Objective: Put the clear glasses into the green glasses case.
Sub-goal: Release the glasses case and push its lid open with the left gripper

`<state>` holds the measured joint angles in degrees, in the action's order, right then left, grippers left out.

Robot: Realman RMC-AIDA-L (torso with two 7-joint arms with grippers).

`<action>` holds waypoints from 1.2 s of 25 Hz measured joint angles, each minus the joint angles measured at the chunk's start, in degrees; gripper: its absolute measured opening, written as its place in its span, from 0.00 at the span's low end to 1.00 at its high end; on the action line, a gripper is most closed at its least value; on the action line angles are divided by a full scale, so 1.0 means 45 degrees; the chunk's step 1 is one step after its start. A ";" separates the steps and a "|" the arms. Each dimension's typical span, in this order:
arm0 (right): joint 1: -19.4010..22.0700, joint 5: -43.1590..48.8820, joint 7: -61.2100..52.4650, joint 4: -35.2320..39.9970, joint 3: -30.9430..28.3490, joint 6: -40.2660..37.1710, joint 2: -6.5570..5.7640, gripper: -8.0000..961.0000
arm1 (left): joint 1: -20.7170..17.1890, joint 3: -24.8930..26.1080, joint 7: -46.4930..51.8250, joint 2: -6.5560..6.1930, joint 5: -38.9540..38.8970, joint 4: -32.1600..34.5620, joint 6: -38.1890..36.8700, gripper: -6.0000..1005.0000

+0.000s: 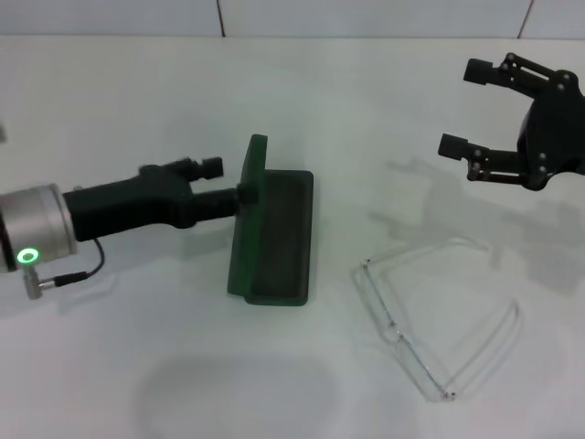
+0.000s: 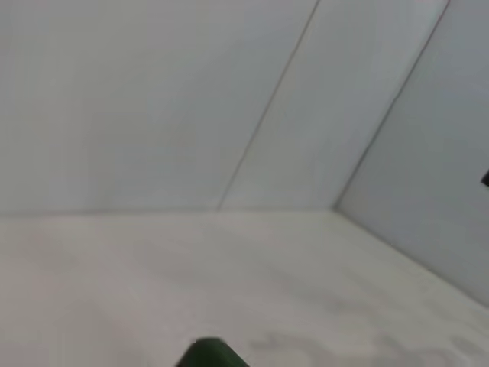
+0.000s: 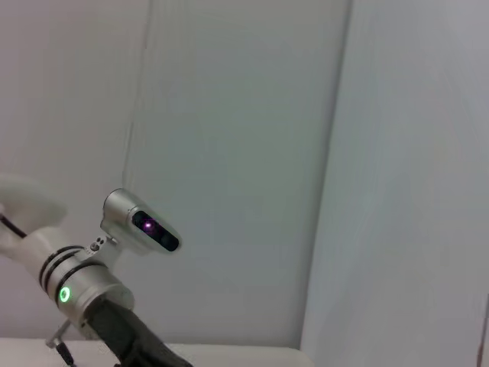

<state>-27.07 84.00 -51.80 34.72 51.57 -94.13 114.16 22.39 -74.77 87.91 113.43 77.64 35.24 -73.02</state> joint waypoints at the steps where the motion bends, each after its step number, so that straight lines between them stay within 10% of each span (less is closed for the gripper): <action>1: 0.0001 0.0016 -0.0001 -0.0001 -0.0004 0.0035 0.0009 0.90 | 0.0062 0.0000 0.0561 0.0054 0.0408 0.0285 0.0056 0.88; 11: -0.0079 0.0068 0.0074 0.0016 0.0061 0.0100 0.0031 0.89 | 0.0185 0.0037 0.3865 0.0387 0.2714 0.2108 0.0578 0.86; 20: -0.0096 0.0099 0.0087 0.0019 0.0086 0.0217 0.0030 0.90 | 0.0101 0.1321 0.5697 0.1326 0.5832 0.3729 0.0939 0.85; 30: -0.0019 0.0102 0.0087 0.0019 0.0083 0.0275 0.0044 0.90 | 0.0095 0.1243 0.6074 0.1386 0.6076 0.3854 0.1237 0.83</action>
<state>-27.16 84.46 -51.41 34.81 51.95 -92.89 114.36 22.82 -69.17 115.25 119.67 104.98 52.58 -67.46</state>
